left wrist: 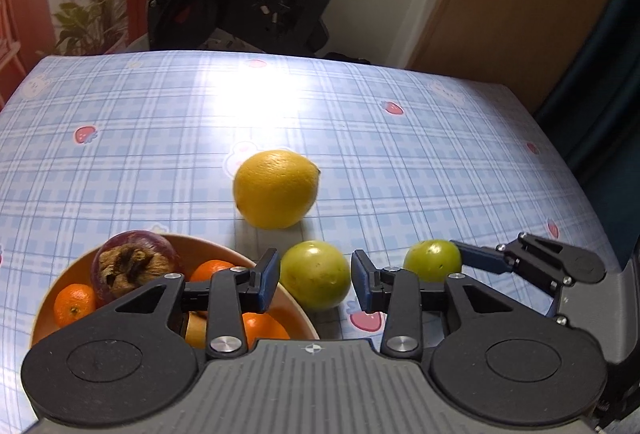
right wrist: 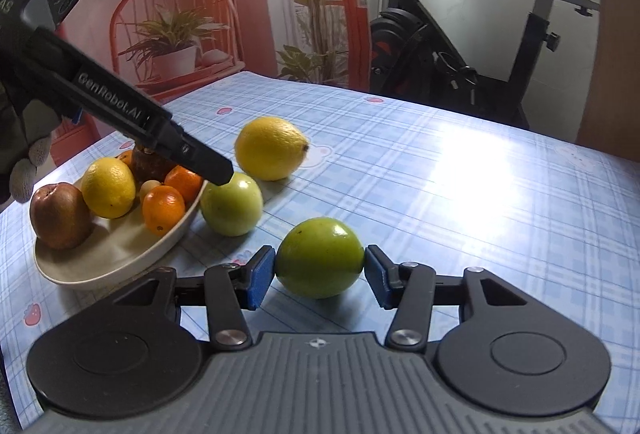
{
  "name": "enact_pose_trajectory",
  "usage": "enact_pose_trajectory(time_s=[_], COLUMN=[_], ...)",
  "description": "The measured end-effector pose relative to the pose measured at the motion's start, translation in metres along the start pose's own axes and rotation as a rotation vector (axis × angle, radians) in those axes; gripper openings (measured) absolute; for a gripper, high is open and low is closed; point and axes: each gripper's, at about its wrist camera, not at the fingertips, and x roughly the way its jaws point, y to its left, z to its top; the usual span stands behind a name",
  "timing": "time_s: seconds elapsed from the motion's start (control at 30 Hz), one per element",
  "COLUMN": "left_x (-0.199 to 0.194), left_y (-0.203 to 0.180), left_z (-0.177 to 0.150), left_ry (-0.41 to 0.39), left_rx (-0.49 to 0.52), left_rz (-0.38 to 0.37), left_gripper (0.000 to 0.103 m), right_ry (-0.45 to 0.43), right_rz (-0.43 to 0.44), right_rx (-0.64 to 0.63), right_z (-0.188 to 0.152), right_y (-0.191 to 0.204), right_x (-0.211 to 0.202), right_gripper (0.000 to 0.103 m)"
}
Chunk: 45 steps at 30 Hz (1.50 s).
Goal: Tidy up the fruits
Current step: 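Grasp a green round fruit with the left gripper while the right gripper grasps another, then carry the green fruit in the left gripper to the plate while the right gripper carries its own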
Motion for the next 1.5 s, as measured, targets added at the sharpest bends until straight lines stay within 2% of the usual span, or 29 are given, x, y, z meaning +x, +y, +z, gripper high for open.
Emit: enact_pose_trajectory(time_s=[0.1, 0.2, 0.73, 1.07, 1.5], left_x=[0.005, 0.010, 0.026, 0.024, 0.019], left_y=[-0.005, -0.008, -0.022, -0.024, -0.034], left_z=[0.000, -0.001, 0.002, 0.001, -0.010], left_ry=[0.009, 0.015, 0.056, 0.057, 0.054], left_rx=[0.032, 0.052, 0.176, 0.143, 0.158], left_rz=[0.002, 0.014, 0.092, 0.081, 0.083], left_gripper=[0.043, 0.050, 0.050, 0.050, 0.050], right_ry=[-0.005, -0.009, -0.032, -0.032, -0.036], right_rz=[-0.017, -0.030, -0.040, -0.039, -0.043], right_rx=[0.014, 0.020, 0.066, 0.067, 0.080], right_z=[-0.002, -0.003, -0.007, -0.007, -0.012], right_y=[-0.004, -0.006, -0.013, -0.013, -0.014], right_x=[-0.004, -0.006, -0.010, -0.011, -0.016], right_gripper=[0.052, 0.052, 0.052, 0.052, 0.052])
